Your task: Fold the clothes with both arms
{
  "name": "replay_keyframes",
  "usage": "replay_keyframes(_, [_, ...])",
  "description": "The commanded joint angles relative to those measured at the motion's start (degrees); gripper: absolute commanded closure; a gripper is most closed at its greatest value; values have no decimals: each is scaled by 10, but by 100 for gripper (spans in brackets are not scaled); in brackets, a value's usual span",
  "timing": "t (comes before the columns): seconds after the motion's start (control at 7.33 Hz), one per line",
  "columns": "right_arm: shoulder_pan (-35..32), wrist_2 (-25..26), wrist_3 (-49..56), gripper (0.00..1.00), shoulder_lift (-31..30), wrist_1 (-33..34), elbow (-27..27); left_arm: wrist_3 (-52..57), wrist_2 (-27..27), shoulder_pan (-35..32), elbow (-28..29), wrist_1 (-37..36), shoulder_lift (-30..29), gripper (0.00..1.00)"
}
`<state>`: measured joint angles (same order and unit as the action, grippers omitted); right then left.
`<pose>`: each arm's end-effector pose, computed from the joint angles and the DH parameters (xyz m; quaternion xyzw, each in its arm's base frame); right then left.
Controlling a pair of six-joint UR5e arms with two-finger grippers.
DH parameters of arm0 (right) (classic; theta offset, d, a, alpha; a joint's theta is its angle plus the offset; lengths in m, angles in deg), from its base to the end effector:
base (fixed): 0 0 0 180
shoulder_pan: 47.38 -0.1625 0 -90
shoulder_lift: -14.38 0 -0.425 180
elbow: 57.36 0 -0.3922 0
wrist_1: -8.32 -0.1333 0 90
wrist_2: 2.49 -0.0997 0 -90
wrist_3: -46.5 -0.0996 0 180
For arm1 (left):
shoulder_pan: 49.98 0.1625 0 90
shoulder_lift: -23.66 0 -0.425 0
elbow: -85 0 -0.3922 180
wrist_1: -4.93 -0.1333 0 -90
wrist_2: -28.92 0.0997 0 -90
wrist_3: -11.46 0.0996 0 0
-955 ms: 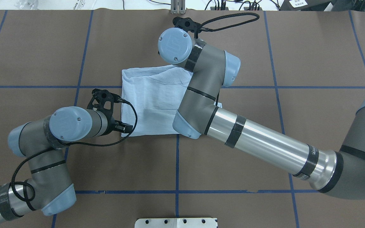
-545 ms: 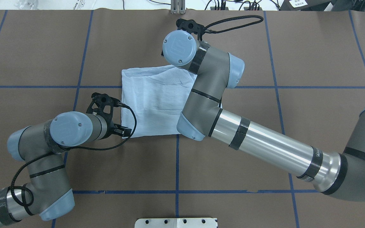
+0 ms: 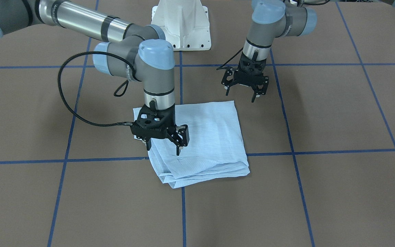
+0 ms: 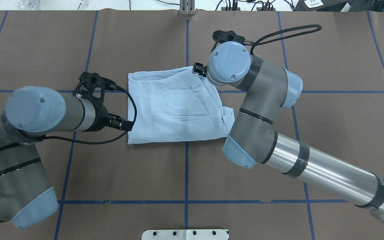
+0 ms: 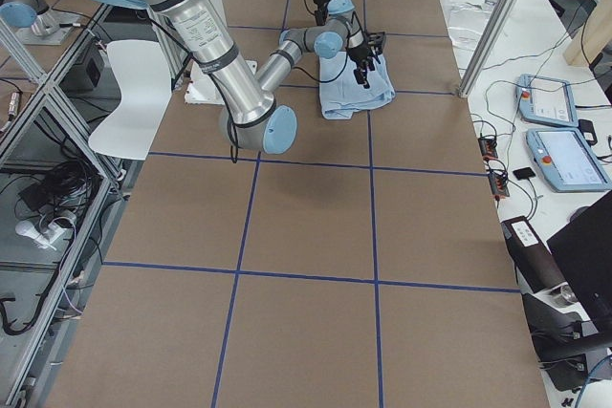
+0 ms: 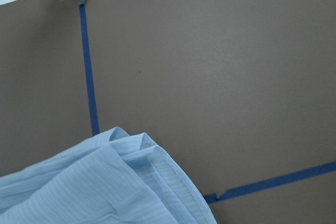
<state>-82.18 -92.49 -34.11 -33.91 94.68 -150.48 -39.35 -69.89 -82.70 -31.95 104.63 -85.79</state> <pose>-0.5000 -0.5099 0.1947 0.1544 -0.3803 0.2005 0.8895 0.3983 -0.3962 0.2514 0.2204 0.4193 0.0857 0.8765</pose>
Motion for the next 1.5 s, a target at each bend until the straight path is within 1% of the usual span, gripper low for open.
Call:
replay_keyframes(0.0, [-41,-72,113,0,-34,99,-98,86,-63,-100,-34,-53,1,0])
replay_keyframes(0.14, [-99,-131,192,0,-64,97,-99,177,-82,-164,-33,-82,3,0])
replay_keyframes(0.27, [-158,-189,304,0,-94,96,-98,243,-114,-221,-33,-115,8,0])
replay_keyframes(0.41, [-216,-233,409,0,-129,97,-98,293,-154,-270,-33,-119,33,0])
replay_keyframes(0.68, [-332,-306,606,0,-208,98,-96,447,-206,-382,-28,-117,107,0])
replay_keyframes(0.82, [-386,-338,706,0,-247,100,-94,496,-229,-441,-23,-113,146,0])
replay_keyframes(0.95, [-436,-350,796,0,-297,94,-95,558,-233,-476,-6,-104,190,0])
replay_keyframes(1.09, [-477,-367,877,0,-332,101,-93,562,-232,-500,14,-101,196,0])
replay_keyframes(1.23, [-508,-392,888,0,-395,95,-97,561,-233,-503,34,-103,210,0])
replay_keyframes(1.36, [-525,-415,886,0,-476,78,-104,559,-232,-507,66,-107,216,0])
